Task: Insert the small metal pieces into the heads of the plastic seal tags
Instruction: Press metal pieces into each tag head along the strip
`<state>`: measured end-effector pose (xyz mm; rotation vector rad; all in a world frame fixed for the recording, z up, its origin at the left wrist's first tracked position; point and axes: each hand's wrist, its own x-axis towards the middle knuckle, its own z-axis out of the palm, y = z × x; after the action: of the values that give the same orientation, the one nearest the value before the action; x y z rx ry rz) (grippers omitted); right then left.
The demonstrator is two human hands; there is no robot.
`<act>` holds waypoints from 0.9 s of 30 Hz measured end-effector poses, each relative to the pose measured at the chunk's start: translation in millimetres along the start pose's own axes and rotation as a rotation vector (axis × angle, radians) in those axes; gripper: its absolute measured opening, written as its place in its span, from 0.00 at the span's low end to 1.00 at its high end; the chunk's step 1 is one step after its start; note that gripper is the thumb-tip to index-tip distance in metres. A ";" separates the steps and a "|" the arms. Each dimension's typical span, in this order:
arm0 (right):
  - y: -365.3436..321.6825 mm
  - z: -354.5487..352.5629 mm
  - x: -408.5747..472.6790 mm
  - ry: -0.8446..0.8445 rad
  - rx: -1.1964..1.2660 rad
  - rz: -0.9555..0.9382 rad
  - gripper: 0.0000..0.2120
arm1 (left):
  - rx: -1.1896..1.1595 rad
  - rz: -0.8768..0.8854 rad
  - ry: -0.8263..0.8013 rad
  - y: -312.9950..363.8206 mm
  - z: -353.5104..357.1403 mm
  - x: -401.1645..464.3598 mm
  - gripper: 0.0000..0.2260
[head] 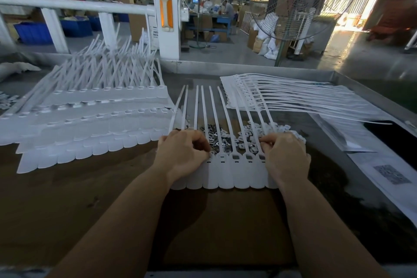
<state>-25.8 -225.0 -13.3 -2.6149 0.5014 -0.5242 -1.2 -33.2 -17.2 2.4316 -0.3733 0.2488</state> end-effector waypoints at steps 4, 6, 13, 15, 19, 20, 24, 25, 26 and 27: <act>-0.5 1.1 -0.6 0.015 0.070 0.010 0.07 | 0.001 0.003 0.003 -1.0 0.1 -0.6 0.11; 0.8 1.7 0.0 0.017 0.092 0.013 0.06 | 0.003 0.001 0.003 -1.2 0.5 -0.7 0.10; 1.1 3.4 -0.3 0.100 0.125 0.015 0.05 | 0.010 0.010 -0.001 -1.9 0.2 0.7 0.10; 1.4 3.1 -0.4 0.096 0.123 0.019 0.05 | 0.012 0.010 0.004 -1.8 0.2 0.6 0.10; 2.2 2.8 -1.5 0.070 0.091 0.006 0.07 | 0.003 0.007 0.007 -1.9 0.8 -0.3 0.10; 2.0 2.7 -1.8 0.050 0.085 0.000 0.08 | 0.001 0.008 0.006 -2.0 0.8 -0.5 0.10; 2.3 1.5 -1.6 -0.038 0.046 -0.008 0.13 | 0.002 0.007 0.007 -2.3 0.6 -0.2 0.10; 2.5 1.3 -0.9 -0.050 0.043 -0.006 0.13 | 0.003 0.007 0.007 -2.4 0.6 0.0 0.10; 2.5 1.0 -0.1 -0.056 0.049 -0.002 0.12 | 0.002 0.007 0.007 -2.7 0.7 0.2 0.10; 2.1 0.9 0.8 -0.058 0.057 0.000 0.12 | 0.001 0.006 0.006 -3.0 0.7 0.3 0.10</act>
<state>-25.2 -226.8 -14.9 -2.5677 0.4614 -0.4550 0.1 -31.4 -19.4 2.4304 -0.3781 0.2593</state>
